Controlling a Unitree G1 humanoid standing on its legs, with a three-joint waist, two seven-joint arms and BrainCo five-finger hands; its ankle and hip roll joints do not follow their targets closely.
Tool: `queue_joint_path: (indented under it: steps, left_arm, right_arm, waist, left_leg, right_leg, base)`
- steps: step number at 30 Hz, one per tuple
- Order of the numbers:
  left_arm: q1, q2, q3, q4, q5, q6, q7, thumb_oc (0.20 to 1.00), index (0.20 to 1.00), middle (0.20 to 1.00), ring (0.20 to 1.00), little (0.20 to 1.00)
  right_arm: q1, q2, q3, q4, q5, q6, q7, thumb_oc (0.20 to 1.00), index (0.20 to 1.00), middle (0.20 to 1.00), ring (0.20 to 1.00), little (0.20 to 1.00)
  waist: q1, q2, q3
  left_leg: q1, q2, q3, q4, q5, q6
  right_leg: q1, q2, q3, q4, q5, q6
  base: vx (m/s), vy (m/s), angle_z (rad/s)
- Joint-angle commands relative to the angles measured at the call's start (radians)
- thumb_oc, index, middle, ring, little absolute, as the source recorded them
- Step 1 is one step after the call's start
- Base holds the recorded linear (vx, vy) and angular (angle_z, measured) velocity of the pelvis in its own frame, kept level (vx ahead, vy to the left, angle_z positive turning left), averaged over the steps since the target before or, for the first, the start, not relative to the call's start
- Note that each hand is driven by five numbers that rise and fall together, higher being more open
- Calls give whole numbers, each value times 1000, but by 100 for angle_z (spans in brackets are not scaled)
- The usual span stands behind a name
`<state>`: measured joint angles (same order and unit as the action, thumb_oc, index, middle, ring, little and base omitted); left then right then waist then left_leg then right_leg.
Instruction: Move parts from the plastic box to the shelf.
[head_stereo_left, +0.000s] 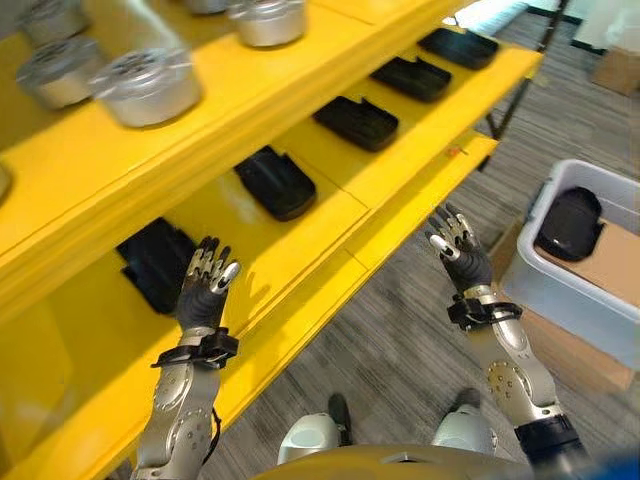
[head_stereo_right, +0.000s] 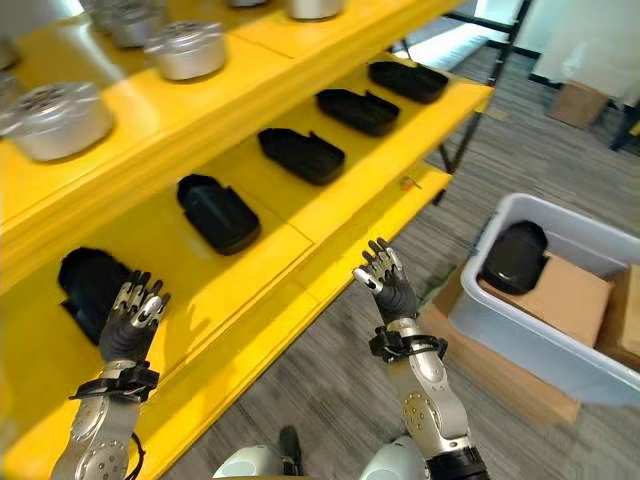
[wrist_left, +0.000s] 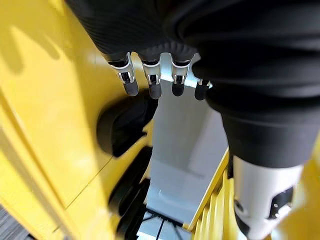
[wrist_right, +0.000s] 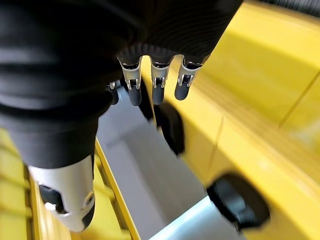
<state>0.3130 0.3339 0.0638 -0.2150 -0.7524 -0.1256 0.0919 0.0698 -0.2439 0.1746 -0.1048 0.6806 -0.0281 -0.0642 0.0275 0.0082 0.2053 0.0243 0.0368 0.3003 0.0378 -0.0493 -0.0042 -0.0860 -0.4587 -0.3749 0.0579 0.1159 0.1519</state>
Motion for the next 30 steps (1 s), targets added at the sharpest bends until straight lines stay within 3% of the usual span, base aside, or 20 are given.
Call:
queue_joint_path:
  steps: [1, 3, 8, 9, 10, 11, 12, 14, 16, 18, 21, 23, 24, 25, 26, 28, 29, 30]
  left_arm:
    - [-4, 7, 22, -128, 43, -49, -15, 1000, 1000, 1000, 1000, 1000]
    - [-22, -4, 17, -122, 42, -54, -6, 1000, 1000, 1000, 1000, 1000]
    - [-42, -12, -8, -102, 27, -48, -5, 1000, 1000, 1000, 1000, 1000]
    - [-43, -15, -12, -99, 29, -44, -8, 1000, 1000, 1000, 1000, 1000]
    - [-43, -15, -12, -99, 29, -45, -8, 1000, 1000, 1000, 1000, 1000]
    - [-43, -16, -15, -98, 27, -44, -16, 1000, 1000, 1000, 1000, 1000]
    - [-41, -17, -18, -97, 31, -43, -18, 1000, 1000, 1000, 1000, 1000]
    - [-44, -18, -16, -96, 34, -44, -23, 1000, 1000, 1000, 1000, 1000]
    - [-44, -24, -19, -93, 35, -42, -21, 1000, 1000, 1000, 1000, 1000]
    - [-44, -29, -16, -93, 36, -41, -25, 1000, 1000, 1000, 1000, 1000]
    - [-35, -34, -14, -99, 36, -39, -31, 1000, 1000, 1000, 1000, 1000]
    - [-34, -36, -20, -98, 41, -40, -26, 1000, 1000, 1000, 1000, 1000]
    - [-39, -35, -27, -96, 45, -39, -23, 1000, 1000, 1000, 1000, 1000]
    - [-46, -35, -35, -90, 46, -37, -26, 1000, 1000, 1000, 1000, 1000]
    - [-41, -34, -41, -90, 48, -36, -32, 1000, 1000, 1000, 1000, 1000]
    - [-22, -30, -38, -94, 41, -37, -47, 1000, 1000, 1000, 1000, 1000]
    - [-18, -28, -39, -92, 46, -40, -48, 1000, 1000, 1000, 1000, 1000]
    - [-13, -24, -42, -90, 45, -43, -56, 1000, 1000, 1000, 1000, 1000]
  right_arm:
    - [7, -15, -43, -134, -29, -24, 24, 1000, 1000, 1000, 1000, 1000]
    - [14, -32, -57, -139, -30, -25, 30, 1000, 1000, 1000, 1000, 1000]
    - [52, -48, -85, -144, -11, -38, 22, 1000, 1000, 1000, 1000, 1000]
    - [61, -51, -89, -147, -6, -41, 23, 1000, 1000, 1000, 1000, 1000]
    - [61, -51, -89, -147, -6, -41, 23, 1000, 1000, 1000, 1000, 1000]
    - [79, -65, -102, -153, 4, -47, 25, 1000, 1000, 1000, 1000, 1000]
    - [95, -71, -112, -153, 9, -49, 26, 1000, 1000, 1000, 1000, 1000]
    - [116, -84, -132, -161, 11, -53, 31, 1000, 1000, 1000, 1000, 1000]
    - [133, -91, -141, -162, 11, -52, 36, 1000, 1000, 1000, 1000, 1000]
    - [148, -98, -150, -164, 14, -56, 42, 1000, 1000, 1000, 1000, 1000]
    - [160, -100, -145, -176, 23, -58, 50, 1000, 1000, 1000, 1000, 1000]
    - [163, -104, -142, -175, 22, -57, 53, 1000, 1000, 1000, 1000, 1000]
    - [160, -108, -138, -168, 18, -57, 51, 1000, 1000, 1000, 1000, 1000]
    - [157, -110, -137, -160, 18, -58, 50, 1000, 1000, 1000, 1000, 1000]
    - [154, -112, -134, -158, 19, -56, 56, 1000, 1000, 1000, 1000, 1000]
    - [164, -113, -139, -161, 23, -52, 75, 1000, 1000, 1000, 1000, 1000]
    - [164, -117, -136, -156, 16, -60, 80, 1000, 1000, 1000, 1000, 1000]
    - [167, -121, -134, -153, 11, -55, 84, 1000, 1000, 1000, 1000, 1000]
  waist:
    - [-12, 11, -5]
    - [-29, 10, -9]
    - [-73, 23, -14]
    - [-80, 28, -15]
    - [-80, 30, -16]
    - [-91, 40, -17]
    - [-95, 48, -23]
    - [-111, 53, -27]
    - [-121, 59, -33]
    - [-135, 55, -34]
    - [-134, 30, -24]
    - [-119, 7, -2]
    - [-100, -17, 11]
    - [-87, -26, 15]
    - [-70, -36, 22]
    - [-53, -45, 33]
    - [-34, -37, 40]
    - [-25, -29, 46]
  left_leg:
    - [87, -10, -137, -73, -46, -15]
    - [90, 42, -138, -67, -36, -45]
    - [90, 161, -142, -31, 5, -89]
    - [87, 179, -139, -15, 41, -98]
    - [86, 181, -139, -15, 42, -100]
    - [74, 209, -134, 16, 107, -112]
    - [82, 222, -137, 25, 125, -124]
    - [74, 239, -126, 47, 195, -125]
    - [78, 253, -134, 80, 217, -137]
    - [64, 279, -119, 155, 263, -137]
    - [-24, 309, -143, 400, 315, -122]
    - [-90, 269, -178, 539, 297, -106]
    - [-162, 191, -200, 578, 253, -67]
    - [-235, 120, -217, 579, 173, -42]
    - [-288, 69, -239, 545, 119, -26]
    - [-335, 62, -266, 431, 105, -26]
    - [-351, 42, -314, 222, 157, -39]
    - [-332, 49, -341, 120, 195, -55]
  right_leg:
    - [-26, -4, -19, 36, 92, 82]
    - [-38, 19, -36, 91, 49, 73]
    - [-45, 108, -52, 154, -92, 5]
    - [-46, 129, -53, 150, -103, -6]
    - [-46, 132, -54, 149, -103, -7]
    - [-48, 167, -48, 140, -123, -29]
    - [-44, 191, -34, 137, -147, -29]
    - [-56, 229, -29, 113, -148, -60]
    - [-48, 268, 1, 100, -183, -70]
    - [-35, 308, 21, 80, -208, -100]
    - [-7, 386, 83, 52, -244, -165]
    - [16, 412, 121, 35, -250, -188]
    - [21, 402, 142, 16, -231, -193]
    - [39, 399, 174, -1, -227, -180]
    - [64, 399, 209, -17, -222, -166]
    - [93, 392, 246, -40, -217, -139]
    - [112, 394, 272, -63, -213, -125]
    - [129, 398, 286, -63, -216, -120]
  base:
    - [178, -285, 12]
    - [173, -321, -14]
    - [161, -314, -7]
    - [84, -174, -10]
    - [119, -236, -10]
    - [187, -219, -19]
    - [263, -300, -21]
    - [168, -195, -28]
    - [194, -182, -52]
    - [191, -248, -53]
    - [189, -327, -74]
    - [83, -232, -132]
    - [44, -58, -119]
    - [88, 28, -94]
    - [214, 63, -97]
    - [266, 110, -80]
    - [315, 186, -66]
    - [322, 213, -70]
